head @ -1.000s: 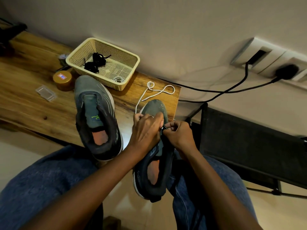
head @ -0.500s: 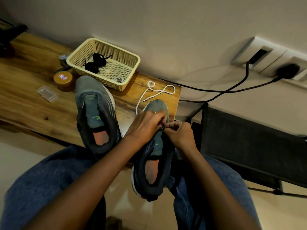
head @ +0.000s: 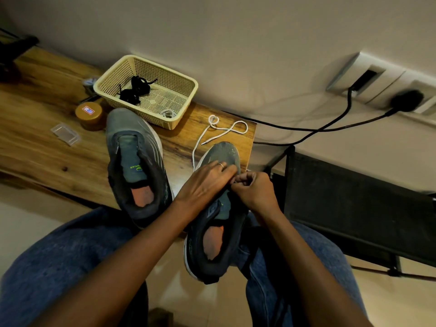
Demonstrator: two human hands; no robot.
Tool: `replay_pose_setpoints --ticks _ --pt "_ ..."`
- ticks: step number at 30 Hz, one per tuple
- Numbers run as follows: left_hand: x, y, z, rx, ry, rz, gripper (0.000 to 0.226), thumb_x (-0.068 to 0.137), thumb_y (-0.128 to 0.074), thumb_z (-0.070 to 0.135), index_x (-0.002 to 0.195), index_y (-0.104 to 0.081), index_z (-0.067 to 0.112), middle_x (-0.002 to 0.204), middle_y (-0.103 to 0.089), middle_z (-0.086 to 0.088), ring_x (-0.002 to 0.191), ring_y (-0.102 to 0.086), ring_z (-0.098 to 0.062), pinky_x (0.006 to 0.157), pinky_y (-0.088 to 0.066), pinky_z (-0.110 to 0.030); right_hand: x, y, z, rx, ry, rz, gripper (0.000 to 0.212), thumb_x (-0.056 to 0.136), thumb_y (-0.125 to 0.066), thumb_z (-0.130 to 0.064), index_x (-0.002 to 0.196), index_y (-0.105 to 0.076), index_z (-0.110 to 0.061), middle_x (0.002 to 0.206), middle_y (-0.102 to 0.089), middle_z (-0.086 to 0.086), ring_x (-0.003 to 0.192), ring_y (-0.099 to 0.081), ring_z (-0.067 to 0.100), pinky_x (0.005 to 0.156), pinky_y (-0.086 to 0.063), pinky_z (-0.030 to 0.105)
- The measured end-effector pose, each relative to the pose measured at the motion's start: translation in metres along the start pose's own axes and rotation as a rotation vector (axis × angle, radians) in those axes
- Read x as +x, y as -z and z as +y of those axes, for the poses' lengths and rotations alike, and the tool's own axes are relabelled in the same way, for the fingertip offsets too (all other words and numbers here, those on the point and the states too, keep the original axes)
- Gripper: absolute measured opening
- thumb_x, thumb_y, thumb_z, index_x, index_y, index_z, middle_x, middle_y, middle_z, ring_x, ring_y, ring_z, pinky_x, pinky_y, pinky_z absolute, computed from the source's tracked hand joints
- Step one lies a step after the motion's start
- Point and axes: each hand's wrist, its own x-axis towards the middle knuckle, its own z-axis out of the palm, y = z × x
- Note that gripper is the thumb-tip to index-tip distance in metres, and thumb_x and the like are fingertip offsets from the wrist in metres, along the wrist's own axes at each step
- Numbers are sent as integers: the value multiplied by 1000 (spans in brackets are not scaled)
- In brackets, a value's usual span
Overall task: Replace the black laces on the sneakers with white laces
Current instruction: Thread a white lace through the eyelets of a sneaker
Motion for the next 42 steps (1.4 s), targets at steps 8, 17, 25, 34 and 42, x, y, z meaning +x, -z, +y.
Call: replay_pose_setpoints --ticks 8,17,25,34,42 --pt "-3 -1 -3 0 -51 18 12 79 -63 8 86 -54 9 77 -55 -11 67 -58 -27 50 -31 -26 3 1 2 19 -25 5 13 84 -66 -5 83 -70 7 59 -58 1 51 -49 1 50 -41 14" --pt "-3 0 -3 -128 157 -120 25 95 -50 23 119 -53 16 116 -48 -5 101 -52 -22 76 -46 -39 3 1 2 222 -160 41 10 77 -69 5 73 -66 -4 66 -64 6 54 -61 8 53 -52 18" --pt "0 -11 -13 -70 -24 52 30 82 -44 20 94 -68 9 90 -61 -8 85 -51 -24 53 -50 -37 -1 -3 2 362 -248 65 7 77 -69 5 77 -70 -1 74 -68 13 66 -65 18 63 -57 27" --pt "4 -14 -16 -27 -80 72 22 82 -47 17 88 -67 10 85 -62 -6 78 -53 -23 55 -46 -35 1 -3 2 329 -220 58 6 76 -68 6 82 -70 4 74 -68 12 66 -64 17 59 -55 22" --pt "5 8 -2 23 231 -30 16 89 -60 35 100 -62 23 106 -58 0 109 -48 -21 84 -33 -33 1 -10 9 301 -172 165 3 78 -70 0 79 -73 -2 72 -69 9 65 -62 13 62 -53 26"
